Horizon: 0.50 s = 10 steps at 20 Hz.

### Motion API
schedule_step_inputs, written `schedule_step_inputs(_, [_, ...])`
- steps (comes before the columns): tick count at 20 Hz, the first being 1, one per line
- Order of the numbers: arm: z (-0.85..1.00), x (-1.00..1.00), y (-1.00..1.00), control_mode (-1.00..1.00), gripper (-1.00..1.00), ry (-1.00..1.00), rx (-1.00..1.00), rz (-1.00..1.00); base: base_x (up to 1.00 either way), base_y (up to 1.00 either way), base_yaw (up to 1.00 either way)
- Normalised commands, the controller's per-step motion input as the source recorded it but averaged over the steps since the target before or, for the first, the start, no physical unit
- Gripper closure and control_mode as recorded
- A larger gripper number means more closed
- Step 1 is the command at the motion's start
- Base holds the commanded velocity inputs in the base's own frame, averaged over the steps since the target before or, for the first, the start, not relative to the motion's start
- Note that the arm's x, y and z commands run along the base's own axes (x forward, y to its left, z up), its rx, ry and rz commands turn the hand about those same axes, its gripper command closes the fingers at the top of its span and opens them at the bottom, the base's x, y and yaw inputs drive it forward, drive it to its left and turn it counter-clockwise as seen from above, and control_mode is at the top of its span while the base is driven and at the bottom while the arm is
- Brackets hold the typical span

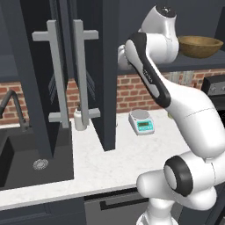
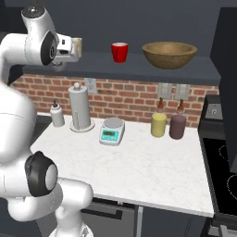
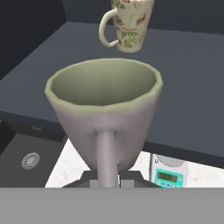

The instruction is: Gather all objects into one cabinet and sort the glasses and bowls to opposite sides.

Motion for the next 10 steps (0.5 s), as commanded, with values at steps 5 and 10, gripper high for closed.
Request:
schedule_step_inputs(5, [-0.28,0.42,0.00,-1.00,1.00,-0.11,0.00,0.00,0.00,0.00,0.00])
schedule_step_inputs(10, [-0.25,0.52,0.06,-1.00,1.00,-0.08,0.00,0.00,0.00,0.00,0.00])
